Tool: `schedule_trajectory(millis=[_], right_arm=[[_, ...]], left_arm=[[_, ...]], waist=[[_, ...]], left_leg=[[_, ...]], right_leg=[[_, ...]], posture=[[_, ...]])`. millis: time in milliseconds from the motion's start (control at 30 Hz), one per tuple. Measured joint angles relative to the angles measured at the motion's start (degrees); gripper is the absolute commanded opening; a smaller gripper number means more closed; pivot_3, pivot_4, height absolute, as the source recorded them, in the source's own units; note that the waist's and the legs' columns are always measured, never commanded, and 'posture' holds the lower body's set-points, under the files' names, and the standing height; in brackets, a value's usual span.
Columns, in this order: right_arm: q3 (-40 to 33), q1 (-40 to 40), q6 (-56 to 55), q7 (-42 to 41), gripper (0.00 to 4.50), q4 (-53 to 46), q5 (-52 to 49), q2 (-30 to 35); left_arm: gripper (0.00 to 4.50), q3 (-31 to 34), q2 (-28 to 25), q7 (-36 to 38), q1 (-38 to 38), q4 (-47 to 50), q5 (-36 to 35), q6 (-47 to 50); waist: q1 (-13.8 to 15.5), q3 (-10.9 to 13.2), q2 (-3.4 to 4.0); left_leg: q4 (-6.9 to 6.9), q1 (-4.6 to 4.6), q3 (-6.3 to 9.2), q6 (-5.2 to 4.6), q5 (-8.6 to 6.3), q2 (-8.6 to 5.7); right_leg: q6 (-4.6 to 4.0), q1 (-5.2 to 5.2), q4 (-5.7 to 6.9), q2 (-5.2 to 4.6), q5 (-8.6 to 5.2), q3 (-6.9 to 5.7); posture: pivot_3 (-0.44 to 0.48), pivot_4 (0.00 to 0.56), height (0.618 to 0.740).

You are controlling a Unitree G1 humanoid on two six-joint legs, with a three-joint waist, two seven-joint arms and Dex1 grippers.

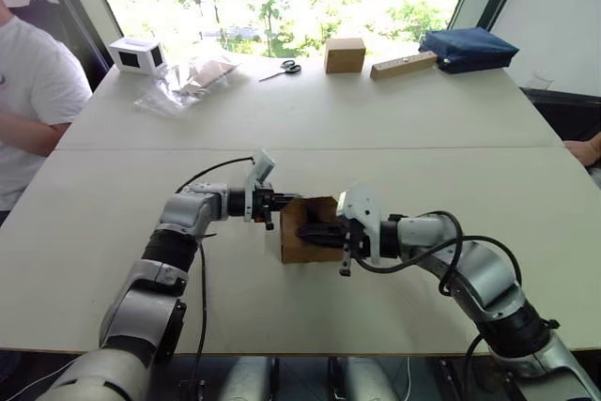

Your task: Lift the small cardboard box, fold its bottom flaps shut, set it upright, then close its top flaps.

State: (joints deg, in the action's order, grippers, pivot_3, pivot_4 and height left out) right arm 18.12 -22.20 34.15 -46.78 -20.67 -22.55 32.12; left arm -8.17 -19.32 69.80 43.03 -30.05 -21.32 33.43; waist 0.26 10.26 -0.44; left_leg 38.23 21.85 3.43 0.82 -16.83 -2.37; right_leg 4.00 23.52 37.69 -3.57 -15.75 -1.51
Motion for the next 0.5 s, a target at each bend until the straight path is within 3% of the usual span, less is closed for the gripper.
schedule_trajectory(millis=[333, 500], right_arm=[[0.09, 0.17, -1.94, -0.84, 0.0, 0.76, 2.21, -0.57], [-0.88, 0.66, -1.22, -0.28, 0.0, 0.47, 1.95, -0.84]], left_arm=[[0.1, 0.22, -0.92, -0.41, -0.75, 1.8, 0.47, 0.18], [0.1, 3.44, -3.65, -1.35, -1.21, 8.3, -2.18, 3.57]], waist=[[-0.09, 0.0, 0.01], [-0.08, 0.0, 0.01]], left_leg=[[0.0, -0.05, 0.0, 0.0, 0.0, 0.0], [0.0, -0.04, 0.01, 0.0, 0.0, 0.01]], right_leg=[[0.0, -0.03, 0.01, 0.0, 0.0, 0.0], [0.0, -0.03, 0.01, -0.01, 0.0, 0.01]], posture=[[0.0, 0.15, 0.74], [0.0, 0.15, 0.74]])
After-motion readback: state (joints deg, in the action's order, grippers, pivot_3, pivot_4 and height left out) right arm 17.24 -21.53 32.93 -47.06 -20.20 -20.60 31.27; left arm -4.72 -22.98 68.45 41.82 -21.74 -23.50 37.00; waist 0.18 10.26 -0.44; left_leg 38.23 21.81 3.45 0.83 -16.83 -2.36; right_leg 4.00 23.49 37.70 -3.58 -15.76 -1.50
